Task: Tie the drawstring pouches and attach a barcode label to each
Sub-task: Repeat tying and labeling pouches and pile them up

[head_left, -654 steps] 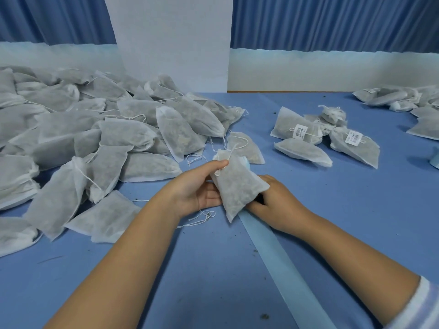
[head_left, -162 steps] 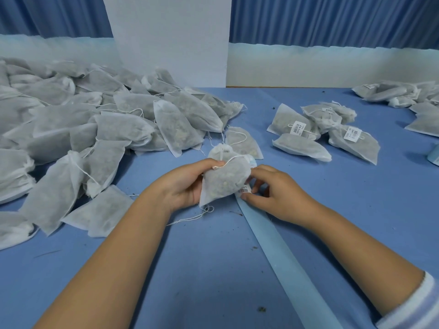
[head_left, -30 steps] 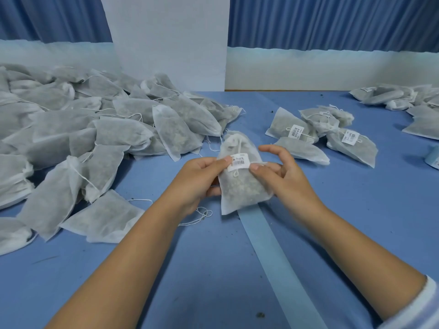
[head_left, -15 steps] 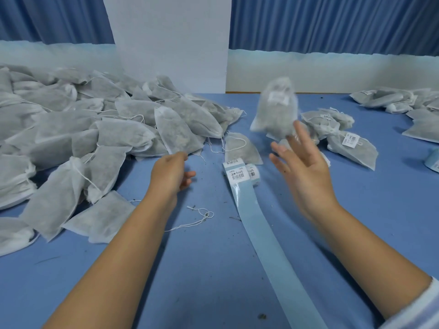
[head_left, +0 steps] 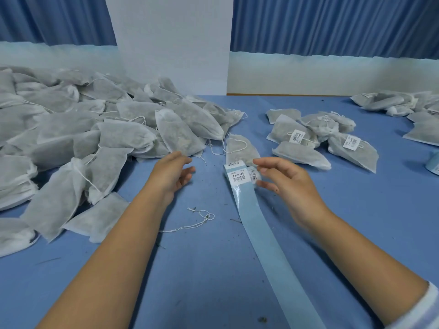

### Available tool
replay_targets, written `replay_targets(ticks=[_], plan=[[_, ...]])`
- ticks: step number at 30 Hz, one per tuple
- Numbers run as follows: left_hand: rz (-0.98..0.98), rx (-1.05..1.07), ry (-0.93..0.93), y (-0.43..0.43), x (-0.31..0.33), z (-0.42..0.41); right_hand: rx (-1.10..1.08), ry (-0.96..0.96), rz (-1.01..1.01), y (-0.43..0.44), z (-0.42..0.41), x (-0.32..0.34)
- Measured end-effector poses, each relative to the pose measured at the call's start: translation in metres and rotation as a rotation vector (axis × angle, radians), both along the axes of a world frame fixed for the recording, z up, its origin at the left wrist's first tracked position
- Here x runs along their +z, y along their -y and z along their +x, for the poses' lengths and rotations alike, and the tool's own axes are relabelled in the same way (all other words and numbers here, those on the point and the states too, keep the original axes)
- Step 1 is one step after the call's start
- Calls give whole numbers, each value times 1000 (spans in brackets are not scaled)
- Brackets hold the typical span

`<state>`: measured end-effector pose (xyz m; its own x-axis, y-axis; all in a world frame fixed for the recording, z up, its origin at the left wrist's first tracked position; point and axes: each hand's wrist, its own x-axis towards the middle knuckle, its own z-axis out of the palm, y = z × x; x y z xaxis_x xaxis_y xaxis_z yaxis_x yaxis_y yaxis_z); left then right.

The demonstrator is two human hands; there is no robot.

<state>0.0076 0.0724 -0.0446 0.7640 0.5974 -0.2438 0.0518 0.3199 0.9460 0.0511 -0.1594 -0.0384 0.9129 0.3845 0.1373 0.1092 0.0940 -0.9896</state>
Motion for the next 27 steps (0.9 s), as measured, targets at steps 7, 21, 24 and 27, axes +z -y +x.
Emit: replay_targets(ticks=[7,21,24,27], plan=[[-100,-55,20,-12,0,0,-8,12,-27,1,0,-1],[269,-4,-15,6,11,-11,-23,200,-161,2,-3,-2],[303,-80,-105,2,12,-12,4,240,-190,2,-5,-1],[319,-111,-185,-2,8,-13,14,253,-204,1,-6,0]])
